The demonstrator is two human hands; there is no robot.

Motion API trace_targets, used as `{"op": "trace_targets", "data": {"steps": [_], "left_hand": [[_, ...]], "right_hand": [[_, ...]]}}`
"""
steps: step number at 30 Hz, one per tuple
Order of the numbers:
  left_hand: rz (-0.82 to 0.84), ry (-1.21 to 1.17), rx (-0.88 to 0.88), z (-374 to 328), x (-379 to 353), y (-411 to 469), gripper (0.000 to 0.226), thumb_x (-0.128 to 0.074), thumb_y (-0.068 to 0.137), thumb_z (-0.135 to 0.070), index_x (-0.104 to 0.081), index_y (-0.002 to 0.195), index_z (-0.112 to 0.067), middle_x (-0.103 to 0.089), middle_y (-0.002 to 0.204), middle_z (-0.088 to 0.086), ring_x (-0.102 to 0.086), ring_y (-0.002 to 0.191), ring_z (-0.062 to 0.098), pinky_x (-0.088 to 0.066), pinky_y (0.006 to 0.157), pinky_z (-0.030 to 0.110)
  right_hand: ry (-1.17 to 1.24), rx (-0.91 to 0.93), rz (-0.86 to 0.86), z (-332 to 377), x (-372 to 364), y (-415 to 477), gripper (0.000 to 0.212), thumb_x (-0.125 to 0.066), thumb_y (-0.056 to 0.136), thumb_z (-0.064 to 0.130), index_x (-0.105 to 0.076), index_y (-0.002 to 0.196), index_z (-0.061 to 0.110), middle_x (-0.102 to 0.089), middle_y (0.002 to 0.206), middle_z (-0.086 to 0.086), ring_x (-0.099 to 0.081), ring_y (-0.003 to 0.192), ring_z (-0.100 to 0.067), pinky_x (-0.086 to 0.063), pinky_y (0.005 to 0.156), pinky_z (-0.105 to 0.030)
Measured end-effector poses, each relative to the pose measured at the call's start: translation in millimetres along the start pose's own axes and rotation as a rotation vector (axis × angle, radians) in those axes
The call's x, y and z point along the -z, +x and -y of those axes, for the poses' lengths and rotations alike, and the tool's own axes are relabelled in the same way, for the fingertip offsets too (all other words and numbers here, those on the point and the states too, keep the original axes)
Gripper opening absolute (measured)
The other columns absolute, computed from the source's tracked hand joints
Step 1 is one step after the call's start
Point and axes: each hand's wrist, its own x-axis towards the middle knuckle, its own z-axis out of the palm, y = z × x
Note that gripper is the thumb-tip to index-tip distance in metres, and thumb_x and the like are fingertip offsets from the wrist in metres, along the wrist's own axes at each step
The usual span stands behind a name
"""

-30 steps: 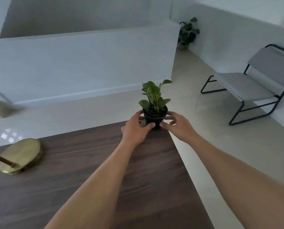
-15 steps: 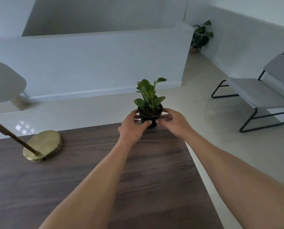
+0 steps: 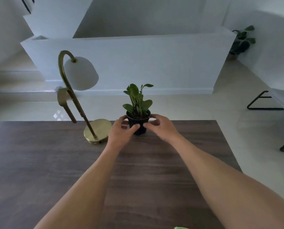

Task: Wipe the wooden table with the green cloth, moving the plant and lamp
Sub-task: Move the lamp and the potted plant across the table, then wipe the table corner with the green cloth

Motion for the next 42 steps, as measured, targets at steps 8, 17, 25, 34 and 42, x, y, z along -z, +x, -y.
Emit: {"op": "trace_targets", "data": {"steps": [8, 17, 25, 34, 42], "left_hand": [[-0.040, -0.024, 0.023, 33, 29, -3, 0.058, -0.075, 0.080, -0.040, -0.055, 0.131, -0.022, -0.065, 0.112, -0.007, -0.061, 0.096, 0.010, -0.051, 0.080, 0.028], [-0.076, -0.047, 0.034, 46, 26, -7, 0.060, -0.074, 0.081, -0.037, -0.050, 0.134, -0.026, -0.062, 0.121, -0.008, -0.068, 0.099, 0.023, -0.054, 0.090, 0.048], [-0.108, -0.019, 0.102, 42, 34, -22, 0.050, -0.066, 0.089, -0.030, -0.047, 0.134, -0.018, -0.061, 0.127, 0.000, -0.060, 0.112, 0.023, -0.049, 0.098, 0.046], [0.092, 0.204, -0.040, 43, 36, -89, 0.005, -0.057, 0.092, -0.025, -0.059, 0.087, -0.023, -0.064, 0.079, -0.007, -0.061, 0.073, 0.009, -0.053, 0.069, 0.030], [0.244, 0.257, -0.247, 38, 25, -154, 0.003, -0.059, 0.088, -0.020, -0.060, 0.086, -0.023, -0.061, 0.076, -0.011, -0.058, 0.070, 0.007, -0.051, 0.067, 0.028]], "right_hand": [[-0.049, 0.020, 0.018, 13, -45, 5, 0.053, -0.070, 0.086, 0.042, -0.055, 0.135, 0.027, -0.069, 0.111, 0.006, -0.062, 0.097, -0.007, -0.043, 0.079, -0.024], [-0.046, 0.041, -0.077, 11, -69, -1, 0.051, -0.070, 0.087, 0.038, -0.053, 0.134, 0.028, -0.067, 0.117, 0.007, -0.061, 0.097, -0.007, -0.047, 0.084, -0.025], [-0.172, -0.032, -0.094, 15, -79, -17, 0.051, -0.064, 0.092, 0.035, -0.048, 0.139, 0.023, -0.063, 0.125, 0.003, -0.059, 0.114, -0.017, -0.049, 0.098, -0.041], [-0.326, -0.156, -0.173, 7, -63, -99, 0.023, -0.050, 0.094, 0.036, -0.063, 0.082, 0.021, -0.067, 0.087, 0.005, -0.061, 0.082, -0.014, -0.052, 0.073, -0.036], [-0.398, -0.221, -0.326, -5, -58, -183, 0.040, -0.049, 0.090, 0.035, -0.044, 0.058, 0.013, -0.062, 0.068, -0.009, -0.058, 0.076, -0.034, -0.043, 0.066, -0.041]]}}
